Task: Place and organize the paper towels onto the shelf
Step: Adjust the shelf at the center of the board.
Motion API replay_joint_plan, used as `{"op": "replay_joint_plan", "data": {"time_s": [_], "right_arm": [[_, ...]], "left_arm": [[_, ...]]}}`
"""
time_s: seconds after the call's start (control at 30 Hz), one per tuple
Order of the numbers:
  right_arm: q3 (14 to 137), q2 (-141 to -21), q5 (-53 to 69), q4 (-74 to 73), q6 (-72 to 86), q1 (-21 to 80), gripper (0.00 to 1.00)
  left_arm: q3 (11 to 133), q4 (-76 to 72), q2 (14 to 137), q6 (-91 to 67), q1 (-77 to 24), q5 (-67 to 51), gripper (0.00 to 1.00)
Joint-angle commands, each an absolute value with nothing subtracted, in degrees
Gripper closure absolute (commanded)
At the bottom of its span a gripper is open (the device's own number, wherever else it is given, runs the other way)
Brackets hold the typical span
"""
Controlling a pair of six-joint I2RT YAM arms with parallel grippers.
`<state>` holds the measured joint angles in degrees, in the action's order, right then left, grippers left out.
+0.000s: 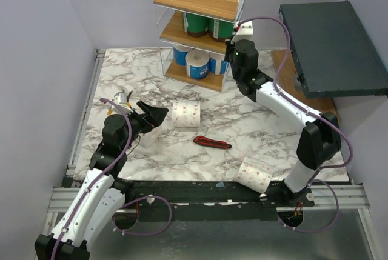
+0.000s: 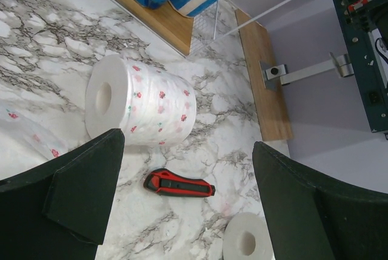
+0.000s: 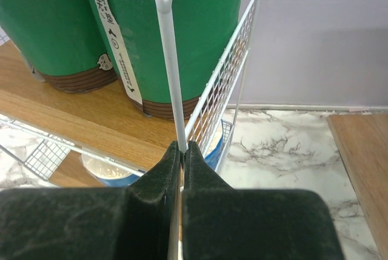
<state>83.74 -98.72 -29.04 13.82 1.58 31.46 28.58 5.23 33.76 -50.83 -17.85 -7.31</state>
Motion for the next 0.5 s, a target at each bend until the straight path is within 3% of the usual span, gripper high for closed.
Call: {"op": "replay_joint_plan", "data": {"time_s": [0.0,0.47], "right_arm": [[81.3,-91.7,-29.6,12.3,2.5,31.7,0.99],[71.0,-79.2,-28.3,5.2,6.4,31.8,0.99]], "left_arm": [[28.7,4.2,34.1,-51.1,-18.2,-8.6,0.10],[33.0,-5.8,41.4,-50.2,-18.3,2.7,0.10]]}}
